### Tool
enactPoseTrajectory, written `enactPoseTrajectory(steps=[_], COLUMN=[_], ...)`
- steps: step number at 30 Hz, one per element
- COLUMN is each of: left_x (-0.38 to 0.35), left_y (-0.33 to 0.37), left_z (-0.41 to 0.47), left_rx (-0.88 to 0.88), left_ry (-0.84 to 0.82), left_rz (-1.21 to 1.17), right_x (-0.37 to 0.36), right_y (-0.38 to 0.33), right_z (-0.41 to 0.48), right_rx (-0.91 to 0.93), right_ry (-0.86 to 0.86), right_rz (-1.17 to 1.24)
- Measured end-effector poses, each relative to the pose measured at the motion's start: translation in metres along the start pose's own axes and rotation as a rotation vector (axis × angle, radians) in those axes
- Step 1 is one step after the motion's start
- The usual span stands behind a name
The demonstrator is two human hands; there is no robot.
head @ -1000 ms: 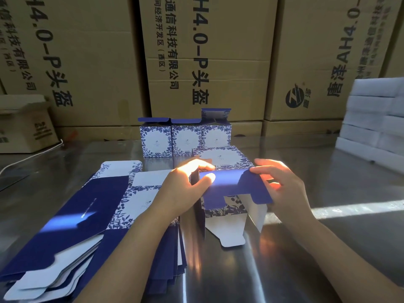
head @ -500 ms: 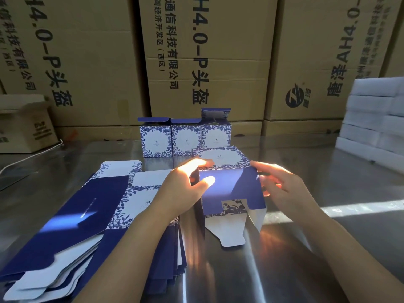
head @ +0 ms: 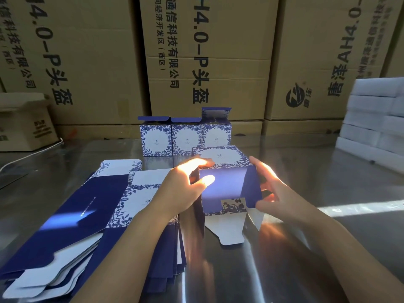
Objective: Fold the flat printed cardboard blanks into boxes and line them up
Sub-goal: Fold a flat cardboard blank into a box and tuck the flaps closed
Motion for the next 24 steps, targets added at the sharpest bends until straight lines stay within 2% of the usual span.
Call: enactPoseTrajectory(steps=[9, 16, 21, 24], left_x=[-0.002, -0.004, -0.012, -0.014], left_y=[0.005, 0.001, 0.0, 0.001], left_z=[-0.001, -0.004, -0.009, -0.011], left_rx=[-0.051, 0.025, -0.02, -0.041], left_ry=[-0.034, -0.199, -0.365, -0.375], left_rz=[0.12, -0.022, 0.163, 0.218], right_x=[-0.001, 0.003, 0.002, 0.002], right_y=[0.013, 0.016, 0.014, 0.013], right_z=[0.004, 0.007, 0.007, 0.007], right_rx=[-0.024, -0.036, -0.048, -0.053], right_ry=[-0.004, 0.033, 0.044, 0.066], right_rz=[-0.091, -0.122, -0.141, -0.147])
Point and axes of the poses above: each hand's wrist, its own z-axis towards the middle knuckle, its own x-axis out of the back of the hand, y = z × x, the point moved 5 cm from there along z, towards the middle knuckle, and after that the axes turned 11 degrees about -z, right-handed, at the moved point
